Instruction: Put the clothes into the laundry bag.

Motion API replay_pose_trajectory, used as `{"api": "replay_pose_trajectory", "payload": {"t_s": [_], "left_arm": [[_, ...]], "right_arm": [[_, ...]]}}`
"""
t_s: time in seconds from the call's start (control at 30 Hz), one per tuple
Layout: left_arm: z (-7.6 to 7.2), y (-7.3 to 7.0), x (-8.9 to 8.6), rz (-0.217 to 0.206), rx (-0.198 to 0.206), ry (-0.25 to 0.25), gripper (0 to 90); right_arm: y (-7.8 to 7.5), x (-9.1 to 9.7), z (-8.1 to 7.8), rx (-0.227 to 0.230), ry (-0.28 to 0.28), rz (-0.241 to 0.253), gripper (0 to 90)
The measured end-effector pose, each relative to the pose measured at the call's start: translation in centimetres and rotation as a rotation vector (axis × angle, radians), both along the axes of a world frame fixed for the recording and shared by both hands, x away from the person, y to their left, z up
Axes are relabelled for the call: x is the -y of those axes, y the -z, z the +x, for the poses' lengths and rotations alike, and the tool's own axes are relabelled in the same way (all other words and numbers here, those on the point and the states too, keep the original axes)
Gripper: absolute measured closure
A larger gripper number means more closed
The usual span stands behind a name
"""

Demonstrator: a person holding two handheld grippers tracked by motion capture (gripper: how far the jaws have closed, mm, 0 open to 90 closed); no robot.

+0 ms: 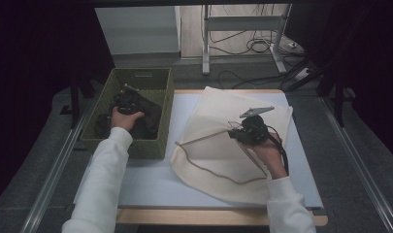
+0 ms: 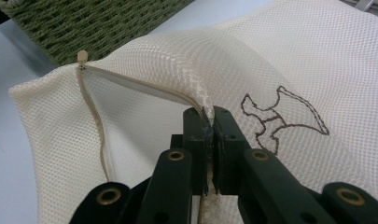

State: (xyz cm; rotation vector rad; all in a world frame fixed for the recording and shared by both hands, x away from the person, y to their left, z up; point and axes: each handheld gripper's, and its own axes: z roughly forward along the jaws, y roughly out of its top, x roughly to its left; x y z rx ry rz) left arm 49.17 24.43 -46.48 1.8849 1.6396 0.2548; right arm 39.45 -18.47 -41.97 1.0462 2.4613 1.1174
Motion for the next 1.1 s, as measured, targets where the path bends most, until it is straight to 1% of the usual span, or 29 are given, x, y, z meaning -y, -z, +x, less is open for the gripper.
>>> {"api": "replay_pose_trajectory", "payload": {"t_s": [0.07, 0.1, 0.2, 0.27, 0.4, 0.47, 0.6, 0.67, 0.73, 0.77, 0.83, 0.97, 1.0, 1.03, 1.1], "left_arm": [[-0.1, -0.2, 0.1, 0.009, 0.022, -0.001, 64.5], [-0.1, -0.2, 0.1, 0.009, 0.022, -0.001, 64.7], [-0.3, -0.5, 0.0, 0.011, 0.049, -0.012, 65.1], [-0.6, -0.8, -0.1, 0.025, 0.070, -0.010, 65.6], [-1.3, -2.0, -0.2, 0.052, 0.130, -0.026, 66.6], [-1.7, -2.5, -0.3, 0.059, 0.150, -0.018, 67.2], [-2.5, -3.6, -0.1, 0.107, 0.197, 0.001, 67.4], [-2.9, -4.1, -0.1, 0.104, 0.219, 0.004, 67.5], [-3.5, -4.9, -0.3, 0.111, 0.245, 0.012, 67.5], [-3.5, -4.9, -0.3, 0.111, 0.245, 0.012, 67.5], [-4.0, -5.6, -0.4, 0.114, 0.269, 0.008, 67.6], [-4.7, -6.9, -0.8, 0.104, 0.302, 0.011, 67.6], [-5.0, -7.3, -0.9, 0.094, 0.313, 0.009, 67.6], [-5.2, -7.5, -1.0, 0.092, 0.319, 0.011, 67.6], [-5.5, -7.9, -1.2, 0.076, 0.334, 0.012, 67.7]], "right_arm": [[0.0, 0.1, 0.0, 0.000, -0.001, 0.001, 85.0], [0.0, 0.1, 0.0, 0.000, 0.000, 0.001, 85.0], [0.0, 0.1, 0.0, 0.000, 0.000, 0.002, 84.9], [-0.1, 0.1, 0.0, 0.003, 0.001, 0.001, 85.0], [-0.2, 0.1, -0.1, 0.005, 0.006, 0.005, 85.0], [-0.2, 0.1, -0.1, 0.006, 0.006, 0.007, 85.0], [-0.2, 0.1, -0.1, 0.007, 0.004, 0.006, 85.0], [-0.2, 0.1, -0.2, 0.007, 0.002, 0.004, 85.0], [-0.2, 0.0, -0.2, 0.005, 0.004, 0.003, 85.0], [-0.2, 0.0, -0.2, 0.005, 0.004, 0.003, 85.0], [-0.2, 0.1, -0.2, 0.005, 0.003, 0.004, 85.1], [-0.2, 0.1, -0.1, 0.004, 0.004, 0.008, 85.1], [-0.2, 0.2, -0.1, 0.003, 0.005, 0.008, 85.1], [-0.2, 0.2, -0.1, 0.004, 0.004, 0.007, 85.1], [-0.2, 0.2, -0.1, 0.005, 0.004, 0.005, 85.1]]}}
